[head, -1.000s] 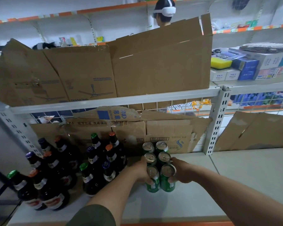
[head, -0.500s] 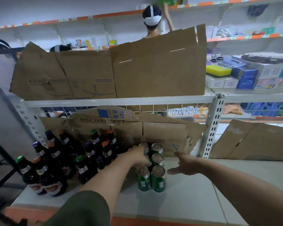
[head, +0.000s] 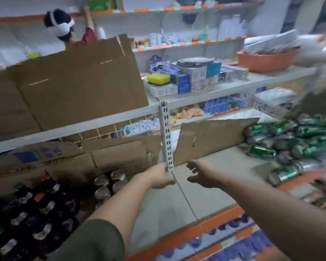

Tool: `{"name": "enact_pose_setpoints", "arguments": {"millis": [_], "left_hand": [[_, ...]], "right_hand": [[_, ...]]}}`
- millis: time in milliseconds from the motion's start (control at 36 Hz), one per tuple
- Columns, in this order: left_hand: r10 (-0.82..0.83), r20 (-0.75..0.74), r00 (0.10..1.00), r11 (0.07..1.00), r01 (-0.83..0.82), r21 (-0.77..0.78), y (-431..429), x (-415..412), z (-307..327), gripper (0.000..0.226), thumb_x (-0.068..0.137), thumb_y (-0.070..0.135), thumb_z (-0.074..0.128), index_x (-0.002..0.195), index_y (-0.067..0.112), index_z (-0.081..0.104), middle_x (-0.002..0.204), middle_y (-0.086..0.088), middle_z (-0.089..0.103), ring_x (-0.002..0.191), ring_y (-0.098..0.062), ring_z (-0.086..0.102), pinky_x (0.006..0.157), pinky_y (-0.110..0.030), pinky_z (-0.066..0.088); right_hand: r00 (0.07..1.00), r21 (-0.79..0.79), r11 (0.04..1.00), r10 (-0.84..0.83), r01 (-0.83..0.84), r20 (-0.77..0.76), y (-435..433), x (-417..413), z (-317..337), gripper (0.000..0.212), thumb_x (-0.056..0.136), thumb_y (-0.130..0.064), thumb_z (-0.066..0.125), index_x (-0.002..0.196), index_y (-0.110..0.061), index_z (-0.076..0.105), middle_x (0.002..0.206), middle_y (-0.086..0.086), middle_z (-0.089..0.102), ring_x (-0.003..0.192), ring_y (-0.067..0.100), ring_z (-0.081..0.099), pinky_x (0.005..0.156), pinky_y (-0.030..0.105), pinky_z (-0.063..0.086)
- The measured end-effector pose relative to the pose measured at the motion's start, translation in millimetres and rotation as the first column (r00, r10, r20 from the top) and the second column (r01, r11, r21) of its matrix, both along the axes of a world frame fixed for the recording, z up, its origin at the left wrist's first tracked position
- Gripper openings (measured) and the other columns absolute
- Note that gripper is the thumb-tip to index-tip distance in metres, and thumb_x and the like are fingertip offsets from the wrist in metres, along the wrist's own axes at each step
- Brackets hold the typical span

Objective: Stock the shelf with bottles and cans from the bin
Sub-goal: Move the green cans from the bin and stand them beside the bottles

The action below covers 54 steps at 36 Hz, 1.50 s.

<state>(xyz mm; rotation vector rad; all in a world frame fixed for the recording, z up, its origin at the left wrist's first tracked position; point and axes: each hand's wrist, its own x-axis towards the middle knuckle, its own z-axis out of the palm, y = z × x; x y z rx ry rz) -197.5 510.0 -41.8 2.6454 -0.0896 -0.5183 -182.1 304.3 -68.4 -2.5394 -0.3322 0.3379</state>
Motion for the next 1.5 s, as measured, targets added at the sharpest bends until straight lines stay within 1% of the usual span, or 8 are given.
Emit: {"name": "enact_pose_setpoints", "arguments": {"millis": [167,667,750,833,1028,1083,1278,1500], "left_hand": [[-0.211,-0.001,0.977,0.977,0.211,0.027,-94,15,-9,0.100,0.085,0.062,0.070,0.162,0.022,0.019,0.166,-0.003,0.029,0.150,-0.024,0.033,0.121,-0.036,0.030],[-0.348,-0.021,0.937,0.924,0.347,0.160,-381,159,-36,0.077,0.094,0.034,0.068,0.159,0.015,0.030,0.158,-0.008,0.042,0.144,-0.027,0.041,0.113,-0.034,0.039],[-0.373,-0.016,0.928,0.918,0.371,0.137,-410,191,-54,0.040,0.087,0.024,0.066,0.127,0.022,0.062,0.123,-0.008,0.068,0.115,-0.029,0.064,0.094,-0.036,0.054],[-0.349,-0.049,0.936,0.922,0.352,0.159,-430,222,-81,0.009,0.080,0.031,0.061,0.089,0.030,0.059,0.089,-0.002,0.069,0.082,-0.025,0.068,0.068,-0.035,0.056],[-0.290,-0.072,0.954,0.922,0.299,0.247,-445,269,-131,0.075,0.078,0.024,0.072,0.144,0.035,0.037,0.149,-0.002,0.046,0.127,-0.025,0.054,0.101,-0.042,0.053],[-0.325,-0.106,0.940,0.908,0.342,0.244,-452,262,-119,0.095,0.086,0.014,0.070,0.161,0.029,0.013,0.166,-0.005,0.023,0.143,-0.032,0.040,0.109,-0.043,0.045],[-0.308,-0.082,0.948,0.922,0.319,0.222,-462,265,-128,0.054,0.095,0.012,0.061,0.144,0.021,0.039,0.154,-0.016,0.037,0.132,-0.040,0.046,0.107,-0.048,0.044],[-0.269,-0.065,0.961,0.945,0.277,0.175,-424,256,-111,0.080,0.083,0.032,0.082,0.149,0.021,0.038,0.153,-0.017,0.038,0.135,-0.037,0.046,0.110,-0.039,0.041]], "right_hand": [[0.991,-0.124,0.983,-0.134,0.134,0.005,-98,-15,-9,0.070,0.085,-0.041,0.073,0.143,-0.018,0.042,0.143,0.003,0.051,0.126,0.021,0.052,0.104,0.033,0.043],[0.982,-0.395,0.916,-0.134,0.071,-0.133,-392,80,-48,0.085,0.077,-0.005,0.075,0.149,-0.025,0.033,0.141,0.004,0.049,0.121,0.022,0.052,0.095,0.034,0.052],[0.980,-0.507,0.861,-0.069,-0.037,-0.188,-408,101,-59,0.081,0.081,-0.015,0.078,0.149,-0.024,0.035,0.139,0.008,0.052,0.120,0.028,0.054,0.094,0.036,0.051],[0.961,-0.634,0.725,0.153,-0.268,-0.231,-417,121,-67,0.032,0.097,-0.027,0.055,0.128,-0.020,0.057,0.132,0.012,0.060,0.116,0.030,0.059,0.081,0.027,0.047],[0.925,-0.373,0.901,0.073,-0.221,-0.373,-418,152,-75,0.082,0.086,-0.015,0.075,0.153,-0.024,0.028,0.119,0.009,0.063,0.076,0.017,0.057,0.066,0.026,0.049],[0.930,-0.345,0.918,0.060,-0.194,-0.362,-416,161,-84,0.085,0.080,-0.029,0.082,0.150,-0.024,0.034,0.132,0.011,0.060,0.093,0.022,0.062,0.081,0.031,0.054],[0.944,-0.264,0.955,0.048,-0.139,-0.325,-414,169,-84,0.065,0.071,-0.048,0.084,0.121,-0.015,0.058,0.113,0.005,0.064,0.097,0.026,0.062,0.082,0.031,0.053],[0.960,-0.191,0.968,0.110,-0.162,-0.256,-400,177,-49,0.061,0.065,-0.045,0.087,0.113,-0.019,0.060,0.097,-0.005,0.063,0.085,0.016,0.063,0.066,0.025,0.052]]}}
